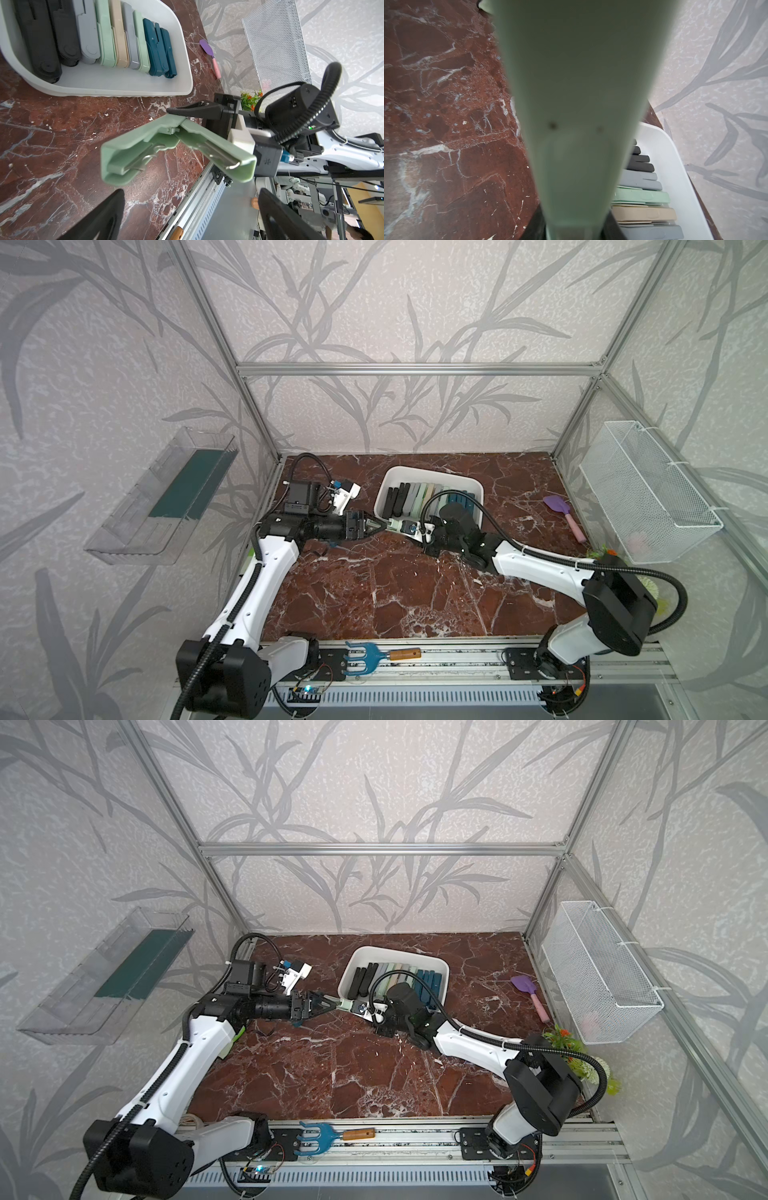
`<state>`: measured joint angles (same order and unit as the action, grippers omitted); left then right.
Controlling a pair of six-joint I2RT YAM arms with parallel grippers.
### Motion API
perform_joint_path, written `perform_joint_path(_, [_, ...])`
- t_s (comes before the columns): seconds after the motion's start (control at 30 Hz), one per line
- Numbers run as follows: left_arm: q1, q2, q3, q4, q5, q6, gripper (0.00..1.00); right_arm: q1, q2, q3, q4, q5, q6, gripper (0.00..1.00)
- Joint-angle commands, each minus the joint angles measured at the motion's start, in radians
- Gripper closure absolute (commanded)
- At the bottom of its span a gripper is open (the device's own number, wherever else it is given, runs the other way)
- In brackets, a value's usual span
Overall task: Put the pruning pliers into the storage box
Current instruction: Place the pruning pliers in the storage box.
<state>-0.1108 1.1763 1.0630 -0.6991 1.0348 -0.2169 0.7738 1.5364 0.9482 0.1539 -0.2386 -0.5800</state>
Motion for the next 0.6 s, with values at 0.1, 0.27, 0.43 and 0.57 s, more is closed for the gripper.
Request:
perform_joint_path(0.1, [-0.050,-0.006,0.010,0.102,0.000,-0.010,0.01,-0.022,-0.019,0.066,-0.103,-0.137,0.113,0.90])
perform_joint_path(0.27, [-0.091,-0.013,0.004,0.182,-0.140,-0.080,0.01,-0.022,0.002,0.099,-0.130,-0.146,0.139,0.89])
perform_joint_path(0.43, [-0.117,-0.043,-0.026,0.297,-0.291,-0.177,0.01,-0.022,0.019,0.121,-0.149,-0.136,0.162,0.89])
perform_joint_path(0.57, [-0.132,-0.081,-0.105,0.441,-0.418,-0.296,0.01,-0.019,0.040,0.142,-0.151,-0.122,0.209,0.89])
